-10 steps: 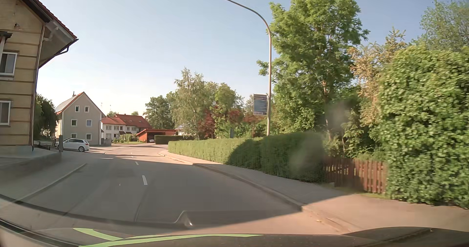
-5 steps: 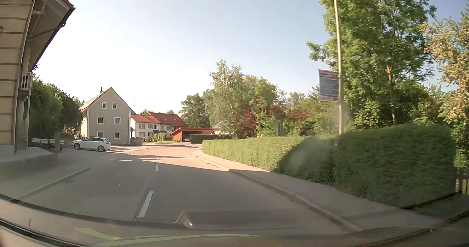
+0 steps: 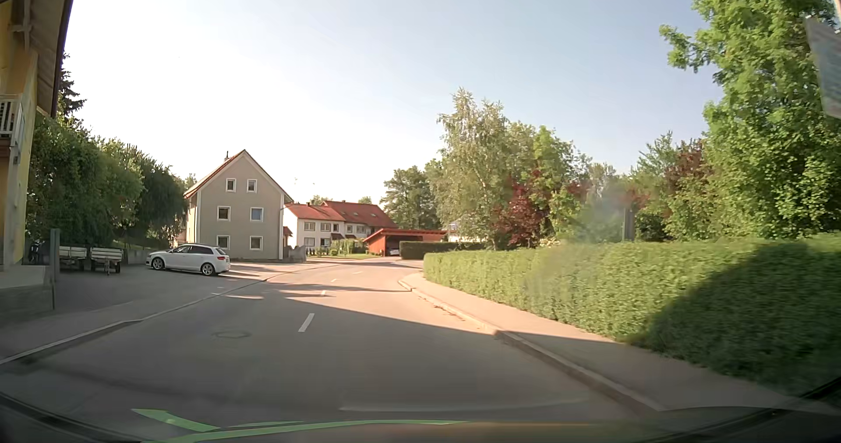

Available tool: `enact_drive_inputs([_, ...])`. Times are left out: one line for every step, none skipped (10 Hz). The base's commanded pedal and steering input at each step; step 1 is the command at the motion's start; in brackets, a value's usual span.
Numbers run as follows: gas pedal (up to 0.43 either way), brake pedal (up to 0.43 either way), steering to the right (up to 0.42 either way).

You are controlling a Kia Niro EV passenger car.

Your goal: Follow the waypoints while adhering to traffic rules and regulations

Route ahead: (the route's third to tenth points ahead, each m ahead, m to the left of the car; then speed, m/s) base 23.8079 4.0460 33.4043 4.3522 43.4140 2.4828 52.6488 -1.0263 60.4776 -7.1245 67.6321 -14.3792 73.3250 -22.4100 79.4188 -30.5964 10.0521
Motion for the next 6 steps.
enact_drive_inputs([0.189,0.000,-0.067])
enact_drive_inputs([0.189,0.000,-0.062])
enact_drive_inputs([0.189,0.000,-0.057])
enact_drive_inputs([0.189,0.000,-0.054])
enact_drive_inputs([0.189,0.000,-0.054])
enact_drive_inputs([0.177,0.000,-0.052])
